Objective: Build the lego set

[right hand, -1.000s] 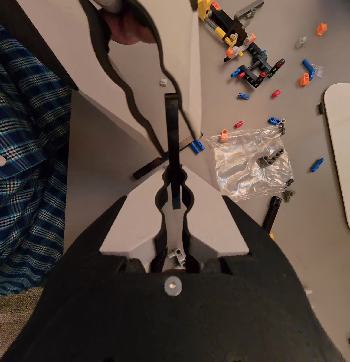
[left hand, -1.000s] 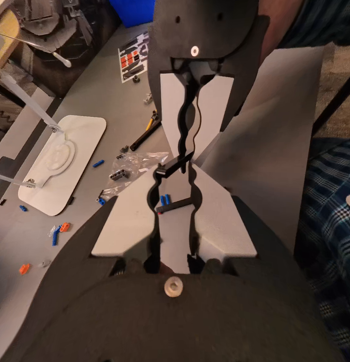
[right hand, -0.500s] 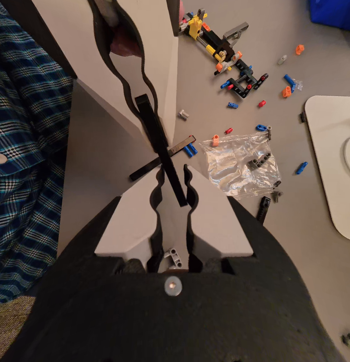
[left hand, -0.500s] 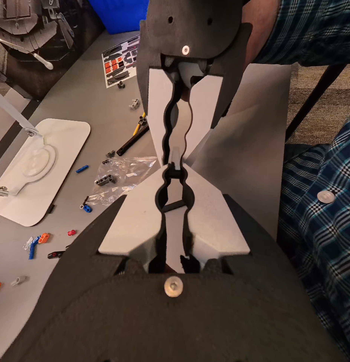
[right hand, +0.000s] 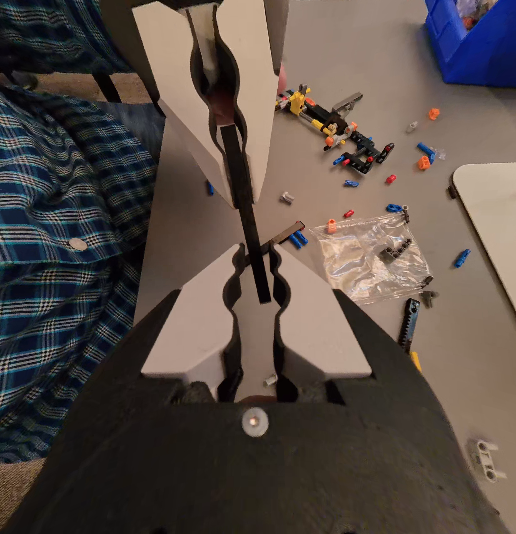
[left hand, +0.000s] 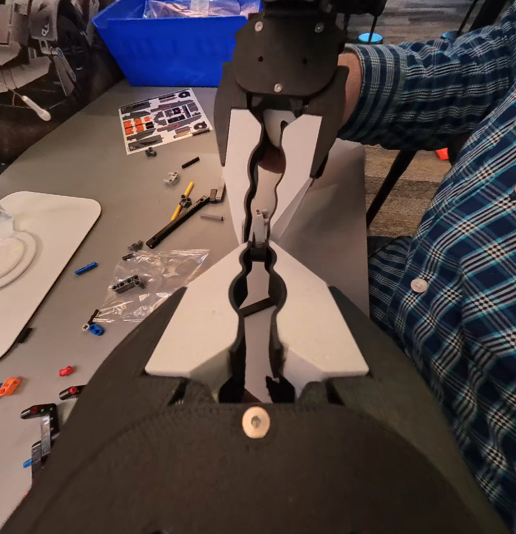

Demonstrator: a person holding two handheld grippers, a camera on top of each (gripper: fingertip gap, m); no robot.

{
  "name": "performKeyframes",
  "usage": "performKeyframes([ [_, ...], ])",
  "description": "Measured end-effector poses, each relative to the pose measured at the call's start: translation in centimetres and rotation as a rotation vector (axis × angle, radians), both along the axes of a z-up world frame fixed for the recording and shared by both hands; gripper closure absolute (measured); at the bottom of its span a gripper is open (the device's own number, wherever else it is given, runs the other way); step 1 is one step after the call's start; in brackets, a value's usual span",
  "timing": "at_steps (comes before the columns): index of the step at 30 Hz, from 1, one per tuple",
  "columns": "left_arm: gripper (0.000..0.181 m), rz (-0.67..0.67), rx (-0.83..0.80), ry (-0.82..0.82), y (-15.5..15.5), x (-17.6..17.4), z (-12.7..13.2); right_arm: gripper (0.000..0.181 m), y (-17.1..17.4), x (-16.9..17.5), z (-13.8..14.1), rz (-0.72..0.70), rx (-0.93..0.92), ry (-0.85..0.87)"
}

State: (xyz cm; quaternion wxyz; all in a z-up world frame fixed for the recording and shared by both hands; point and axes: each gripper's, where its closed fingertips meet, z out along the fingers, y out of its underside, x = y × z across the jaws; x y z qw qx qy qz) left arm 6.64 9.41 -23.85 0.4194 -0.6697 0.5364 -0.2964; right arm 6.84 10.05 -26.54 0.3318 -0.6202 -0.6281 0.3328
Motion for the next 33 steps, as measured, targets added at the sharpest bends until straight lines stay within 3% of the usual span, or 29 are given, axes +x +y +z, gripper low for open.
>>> performKeyframes([
  [6,0.176,-0.018,-0.053,-0.009,0.0,0.0,0.1,0.174,-0.1,0.2,0.2,-0.003,0.072,-0.008],
  [16,0.175,-0.014,-0.134,-0.076,0.0,-0.1,0.7,0.174,-0.3,-0.1,1.0,-0.039,-0.016,0.09],
  [26,0.176,0.031,-0.233,-0.11,0.5,-0.6,0.8,0.16,0.4,0.1,0.9,-0.057,0.336,0.017],
  [33,0.176,0.037,-0.311,-0.169,0.3,-0.6,1.2,0.172,0.7,0.1,0.8,-0.089,0.436,0.005],
])
